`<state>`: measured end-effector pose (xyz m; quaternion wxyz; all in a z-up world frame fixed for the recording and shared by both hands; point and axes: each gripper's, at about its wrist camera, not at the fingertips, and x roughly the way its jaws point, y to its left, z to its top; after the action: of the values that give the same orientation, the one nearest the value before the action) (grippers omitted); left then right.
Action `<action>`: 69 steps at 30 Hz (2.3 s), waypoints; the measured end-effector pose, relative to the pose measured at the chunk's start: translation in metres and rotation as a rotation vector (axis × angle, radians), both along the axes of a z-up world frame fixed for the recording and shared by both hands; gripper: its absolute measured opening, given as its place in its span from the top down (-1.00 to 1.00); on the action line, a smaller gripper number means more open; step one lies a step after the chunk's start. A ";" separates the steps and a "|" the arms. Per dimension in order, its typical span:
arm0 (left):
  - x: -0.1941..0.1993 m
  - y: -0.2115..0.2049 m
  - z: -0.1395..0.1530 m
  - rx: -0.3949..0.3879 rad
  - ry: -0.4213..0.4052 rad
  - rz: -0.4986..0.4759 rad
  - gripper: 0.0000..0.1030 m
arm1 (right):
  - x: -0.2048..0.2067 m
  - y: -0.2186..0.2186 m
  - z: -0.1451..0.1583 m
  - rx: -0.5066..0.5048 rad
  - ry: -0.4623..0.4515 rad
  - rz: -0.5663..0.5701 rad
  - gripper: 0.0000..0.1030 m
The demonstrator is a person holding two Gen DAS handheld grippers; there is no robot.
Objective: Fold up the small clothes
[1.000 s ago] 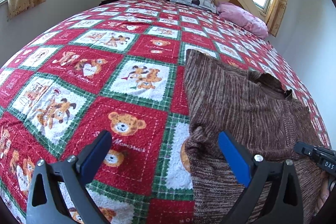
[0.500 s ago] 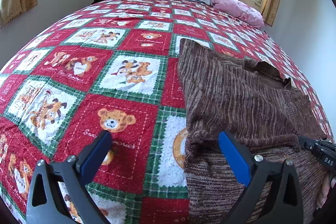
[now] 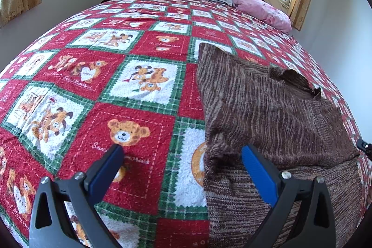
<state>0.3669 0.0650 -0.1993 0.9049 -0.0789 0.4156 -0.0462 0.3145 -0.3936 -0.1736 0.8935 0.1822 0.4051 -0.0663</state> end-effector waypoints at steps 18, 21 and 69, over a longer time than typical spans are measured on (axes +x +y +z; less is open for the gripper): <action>-0.004 0.029 -0.001 -0.073 -0.009 0.167 -1.00 | 0.041 0.171 0.014 -0.174 -0.006 0.353 -0.22; -0.002 0.019 -0.001 -0.015 -0.011 0.130 -1.00 | 0.060 0.205 0.006 -0.192 0.000 0.406 -0.22; -0.010 -0.008 -0.002 0.153 0.037 -0.028 -1.00 | 0.020 0.196 -0.028 -0.234 0.029 0.372 -0.25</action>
<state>0.3568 0.0573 -0.2010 0.8998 -0.0045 0.4356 -0.0257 0.3348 -0.1976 -0.2017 0.8994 -0.0016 0.4341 0.0507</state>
